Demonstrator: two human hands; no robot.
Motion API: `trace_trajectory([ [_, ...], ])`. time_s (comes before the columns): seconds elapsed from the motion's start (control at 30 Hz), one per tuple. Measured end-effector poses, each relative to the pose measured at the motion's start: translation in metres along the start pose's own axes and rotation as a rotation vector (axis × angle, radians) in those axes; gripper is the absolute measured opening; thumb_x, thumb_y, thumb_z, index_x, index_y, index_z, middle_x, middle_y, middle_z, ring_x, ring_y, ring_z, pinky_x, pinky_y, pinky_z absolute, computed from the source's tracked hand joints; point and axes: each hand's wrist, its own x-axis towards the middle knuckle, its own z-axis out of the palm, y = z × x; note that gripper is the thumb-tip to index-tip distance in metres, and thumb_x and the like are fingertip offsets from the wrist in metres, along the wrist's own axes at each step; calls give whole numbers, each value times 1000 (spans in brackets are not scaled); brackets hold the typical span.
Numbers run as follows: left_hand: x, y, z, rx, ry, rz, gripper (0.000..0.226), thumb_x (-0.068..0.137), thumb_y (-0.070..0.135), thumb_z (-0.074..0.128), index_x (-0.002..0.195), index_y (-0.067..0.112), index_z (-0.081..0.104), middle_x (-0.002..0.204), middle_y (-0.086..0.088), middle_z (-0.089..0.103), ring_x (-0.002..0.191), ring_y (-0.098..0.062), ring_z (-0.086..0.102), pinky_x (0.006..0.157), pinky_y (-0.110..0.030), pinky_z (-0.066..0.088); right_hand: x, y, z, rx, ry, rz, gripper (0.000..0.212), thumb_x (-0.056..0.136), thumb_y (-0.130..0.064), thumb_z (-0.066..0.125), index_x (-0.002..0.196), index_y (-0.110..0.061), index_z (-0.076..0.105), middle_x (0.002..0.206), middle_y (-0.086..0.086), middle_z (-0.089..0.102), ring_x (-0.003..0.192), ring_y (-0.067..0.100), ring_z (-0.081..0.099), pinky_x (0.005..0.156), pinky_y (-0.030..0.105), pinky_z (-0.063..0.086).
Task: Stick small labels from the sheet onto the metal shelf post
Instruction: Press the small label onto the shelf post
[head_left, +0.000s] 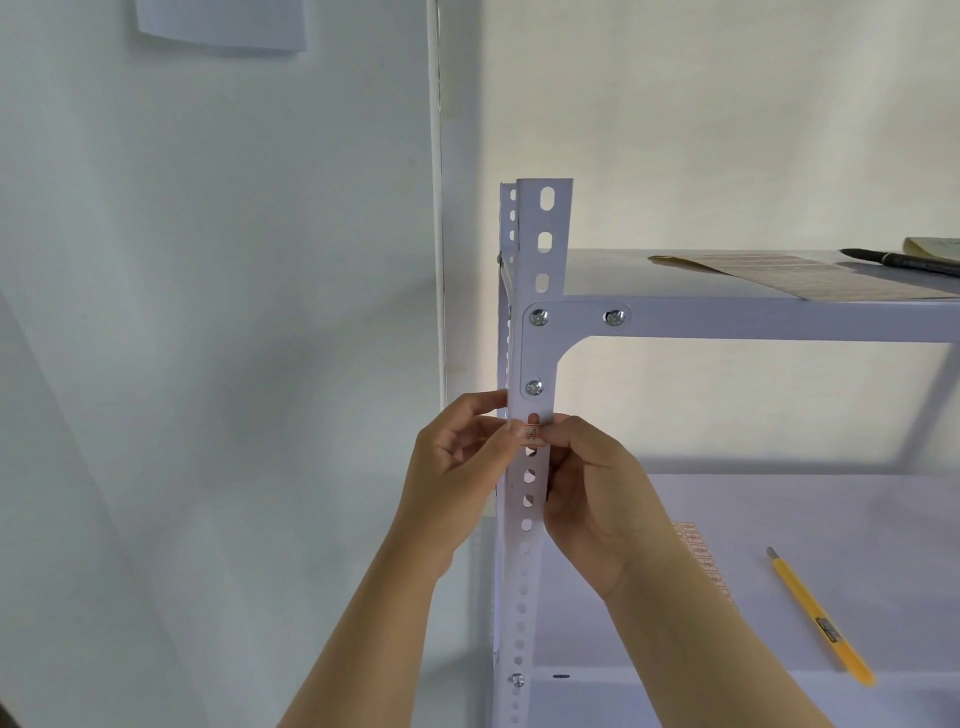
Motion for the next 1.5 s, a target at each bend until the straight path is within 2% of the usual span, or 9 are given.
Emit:
trace_trajectory([
  [0.1, 0, -1, -1, 0, 0, -3, 19, 93, 11, 65, 109, 19, 70, 89, -3, 81, 79, -9, 74, 68, -18, 55, 1, -1, 0, 1, 4, 10, 32, 88, -3, 47, 74, -10, 76, 81, 13, 69, 73, 25, 64, 70, 36, 52],
  [0.23, 0, -1, 0, 9, 2, -8, 20, 94, 10, 64, 112, 17, 69, 93, -7, 80, 82, -11, 74, 69, -18, 55, 3, -2, 0, 5, 25, 26, 28, 87, -2, 46, 88, -4, 73, 82, 15, 65, 74, 27, 62, 68, 36, 53],
  [0.4, 0, -2, -1, 16, 0, -7, 19, 95, 11, 63, 112, 18, 69, 94, -8, 80, 83, -13, 74, 69, -21, 56, 4, -3, 0, 1, 31, 26, 29, 86, 0, 45, 81, -6, 73, 80, 13, 68, 72, 26, 62, 67, 35, 53],
  [0.53, -1, -1, 0, 3, -3, -6, 20, 95, 9, 63, 114, 14, 68, 90, -3, 81, 78, -6, 73, 65, -13, 52, 3, 0, -3, -7, 60, 23, 24, 89, -4, 48, 98, -3, 70, 93, 18, 65, 85, 30, 59, 71, 37, 53],
  [0.7, -1, -1, 0, 10, 1, -4, 21, 95, 9, 62, 115, 14, 68, 88, 0, 81, 79, -5, 74, 66, -12, 53, 0, 2, -2, 5, 63, 7, 26, 90, -6, 47, 96, -5, 72, 86, 13, 67, 80, 27, 61, 69, 35, 53],
  [1.0, -2, 1, 1, -14, -2, -1, 21, 95, 6, 61, 115, 11, 67, 85, 1, 81, 79, -4, 75, 63, -11, 52, -1, 4, -3, -48, 131, -17, 26, 91, -11, 54, 106, 1, 72, 106, 32, 67, 92, 32, 62, 83, 45, 49],
  [1.1, -2, 1, 1, -20, 2, -2, 22, 96, 5, 60, 115, 12, 68, 88, -4, 81, 79, -6, 75, 64, -13, 53, 0, 5, -2, -54, 137, -30, 25, 91, -8, 53, 102, 4, 71, 108, 39, 64, 89, 32, 61, 79, 43, 49],
  [1.2, -2, 1, 1, -13, 5, -4, 22, 96, 6, 60, 115, 12, 68, 90, -6, 81, 78, -6, 75, 63, -13, 53, 2, 5, -2, -51, 130, -25, 23, 89, -5, 51, 96, 0, 72, 100, 28, 66, 87, 32, 59, 74, 40, 50],
  [1.5, -1, -1, 0, 6, 3, -5, 22, 96, 8, 61, 114, 15, 69, 88, 0, 81, 79, -7, 75, 67, -15, 54, 8, 5, -4, -17, 99, 3, 29, 88, -1, 46, 75, -8, 71, 86, 19, 67, 85, 32, 60, 72, 38, 53],
])
